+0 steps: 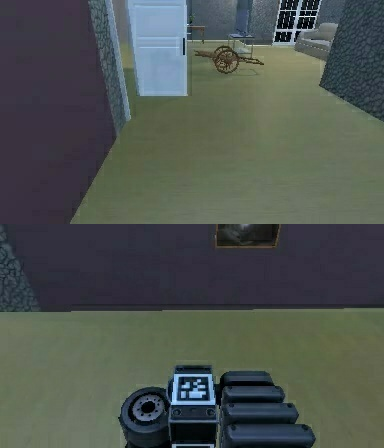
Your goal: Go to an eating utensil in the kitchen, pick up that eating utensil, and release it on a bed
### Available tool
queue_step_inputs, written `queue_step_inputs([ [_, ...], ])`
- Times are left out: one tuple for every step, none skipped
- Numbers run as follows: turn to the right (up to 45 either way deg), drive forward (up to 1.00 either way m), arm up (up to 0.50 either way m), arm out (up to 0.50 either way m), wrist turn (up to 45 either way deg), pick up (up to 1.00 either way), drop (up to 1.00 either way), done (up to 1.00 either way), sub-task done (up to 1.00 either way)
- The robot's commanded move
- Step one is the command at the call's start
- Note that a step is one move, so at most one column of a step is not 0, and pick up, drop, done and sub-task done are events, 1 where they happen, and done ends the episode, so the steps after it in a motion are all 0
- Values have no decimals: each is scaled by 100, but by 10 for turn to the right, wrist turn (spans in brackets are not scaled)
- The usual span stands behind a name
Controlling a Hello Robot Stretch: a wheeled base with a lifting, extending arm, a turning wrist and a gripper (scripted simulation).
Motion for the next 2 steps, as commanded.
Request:
queue_step_inputs([
  [450, 0, 0, 0, 0, 0, 0, 0, 0],
  [420, 0, 0, 0, 0, 0, 0, 0, 0],
])
